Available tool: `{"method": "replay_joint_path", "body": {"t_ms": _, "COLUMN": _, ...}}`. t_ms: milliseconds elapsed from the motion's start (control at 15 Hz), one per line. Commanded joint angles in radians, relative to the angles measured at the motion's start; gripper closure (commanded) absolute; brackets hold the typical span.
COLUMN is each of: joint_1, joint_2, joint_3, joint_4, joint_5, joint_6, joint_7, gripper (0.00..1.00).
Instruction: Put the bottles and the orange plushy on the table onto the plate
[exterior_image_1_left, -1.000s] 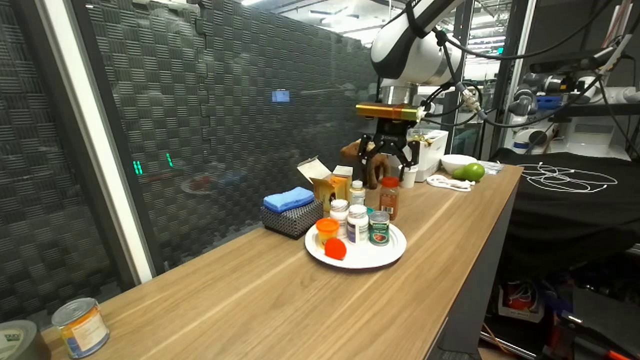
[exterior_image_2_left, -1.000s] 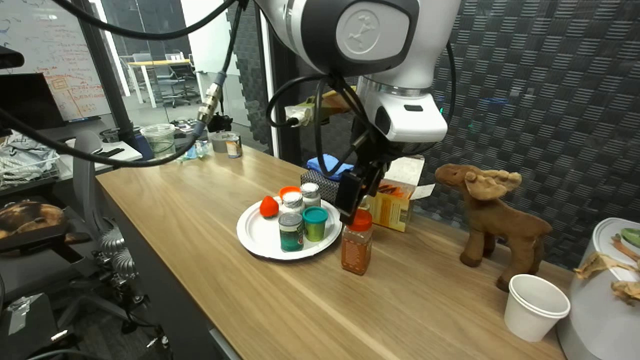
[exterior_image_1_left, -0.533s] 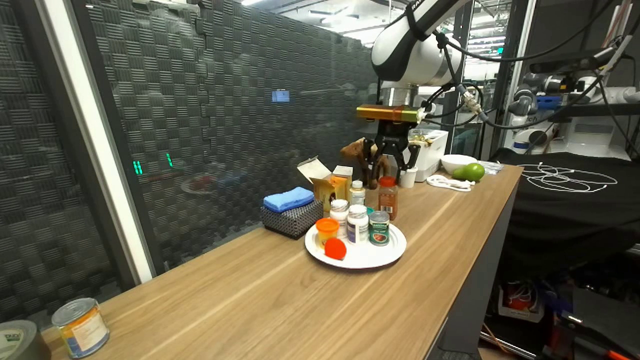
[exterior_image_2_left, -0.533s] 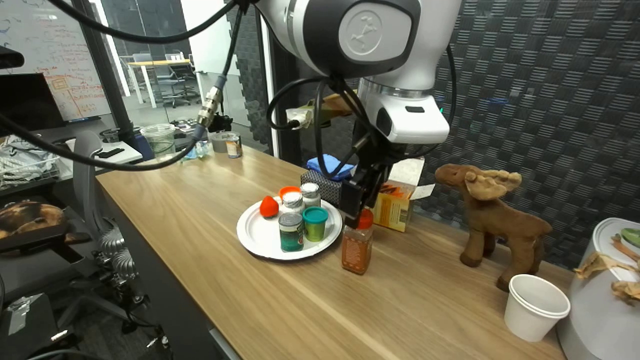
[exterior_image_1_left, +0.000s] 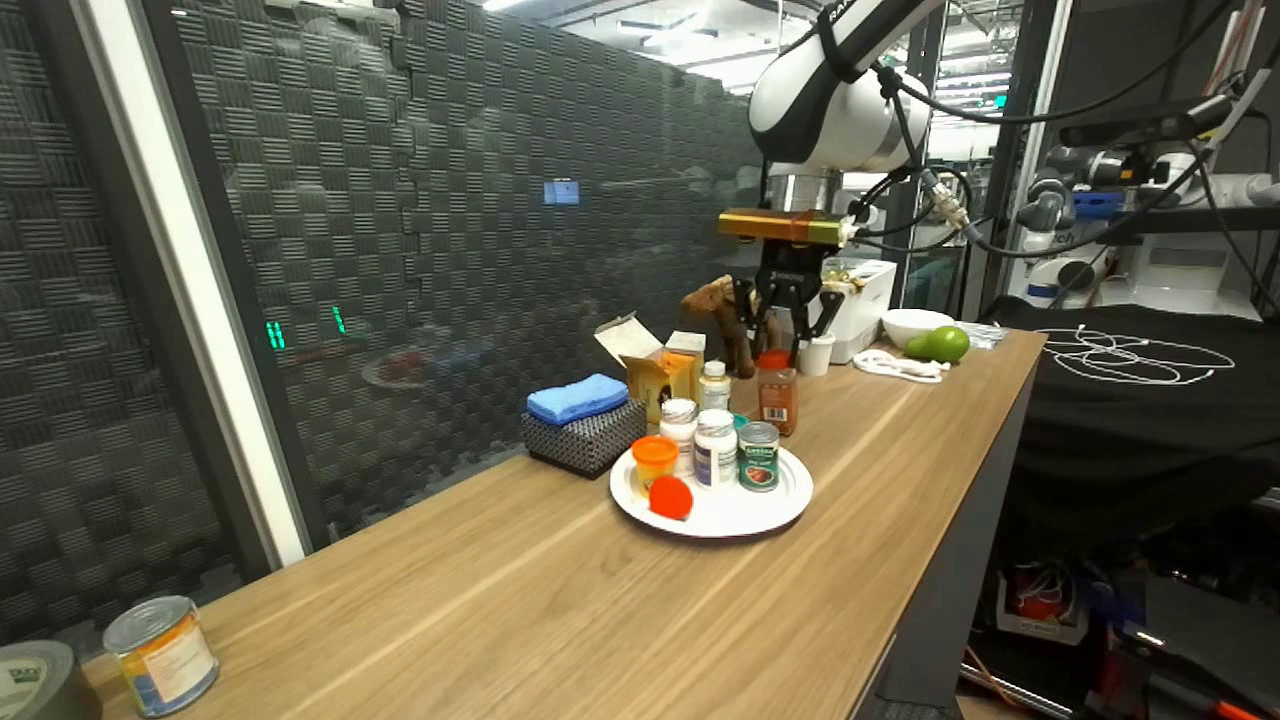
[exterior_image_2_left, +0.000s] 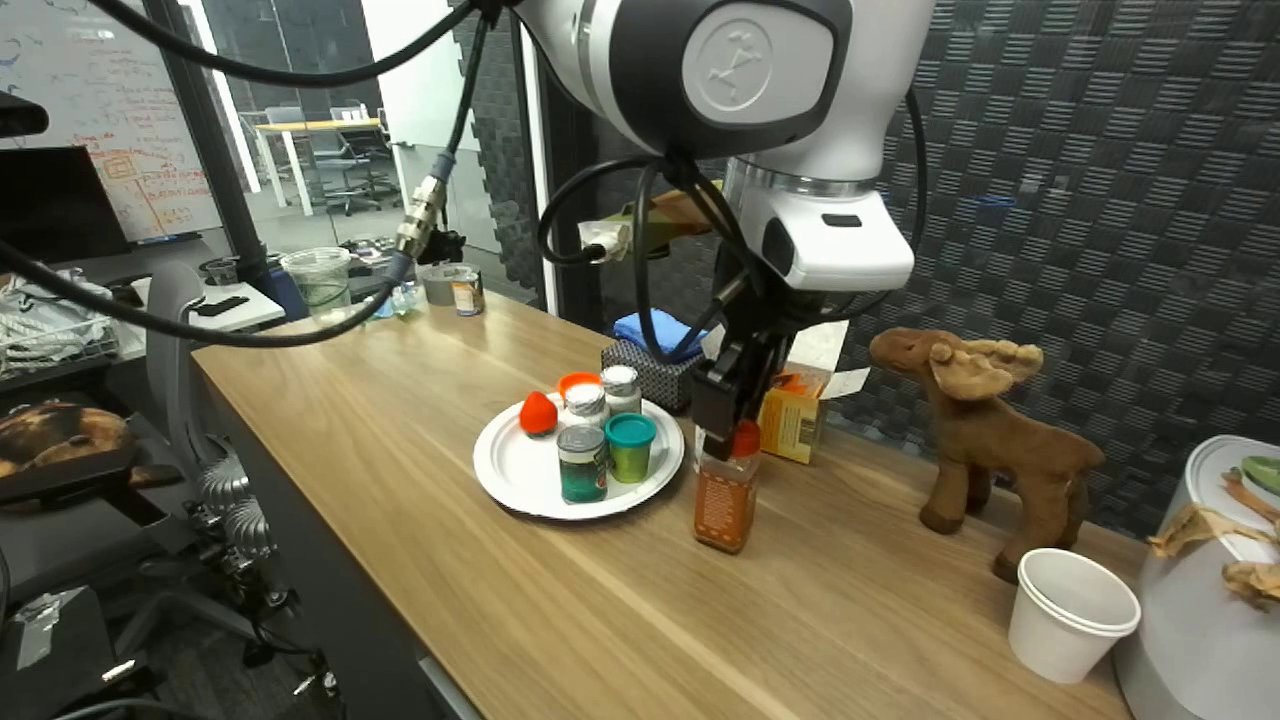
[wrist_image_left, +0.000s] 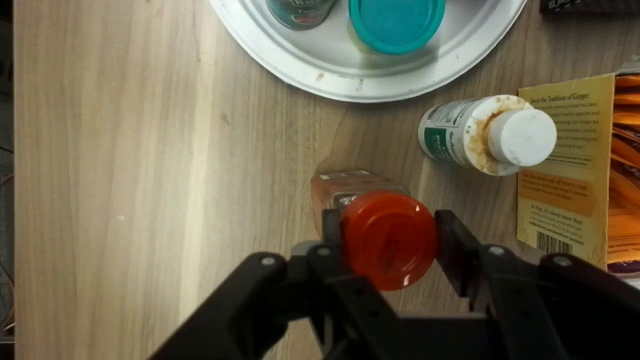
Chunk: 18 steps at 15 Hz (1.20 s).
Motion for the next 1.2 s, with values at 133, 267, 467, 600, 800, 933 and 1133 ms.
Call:
{"method": "replay_joint_path", "body": {"t_ms": 133, "joint_1": 0.022, "joint_2": -0.200, "joint_3": -0.006, "joint_4": -0.219, "joint_5": -0.009, "joint_6": 0.118, "joint_7": -0.006, "gripper": 0.75}}
{"method": "replay_joint_path", "body": {"t_ms": 267, "joint_1": 0.034, "joint_2": -0.295, "joint_3": 0.002, "joint_4": -0.330, "joint_5": -0.018, "joint_6": 0.165, "joint_7": -0.016, "gripper": 0.75}}
{"method": "replay_joint_path", "body": {"t_ms": 467, "joint_1": 0.055, "joint_2": -0.440, "joint_3": 0.023, "joint_4": -0.493, "joint_5": -0.057, "joint_6": 0.221, "joint_7": 0.000, "gripper": 0.75}}
{"method": "replay_joint_path", "body": {"t_ms": 600, "joint_1": 0.062, "joint_2": -0.525, "joint_3": 0.049, "joint_4": -0.585, "joint_5": -0.096, "joint_6": 0.233, "joint_7": 0.019, "gripper": 0.75}}
{"method": "replay_joint_path", "body": {"t_ms": 800, "joint_1": 0.059, "joint_2": -0.625, "joint_3": 0.107, "joint_4": -0.678, "joint_5": -0.130, "joint_6": 0.231, "joint_7": 0.032, "gripper": 0.75}}
{"method": "replay_joint_path", "body": {"t_ms": 933, "joint_1": 0.063, "joint_2": -0.666, "joint_3": 0.148, "joint_4": -0.706, "joint_5": -0.135, "joint_6": 0.213, "joint_7": 0.021, "gripper": 0.75}}
{"method": "replay_joint_path", "body": {"t_ms": 1133, "joint_1": 0.083, "joint_2": -0.679, "joint_3": 0.205, "joint_4": -0.693, "joint_5": -0.118, "joint_6": 0.181, "joint_7": -0.008, "gripper": 0.75}}
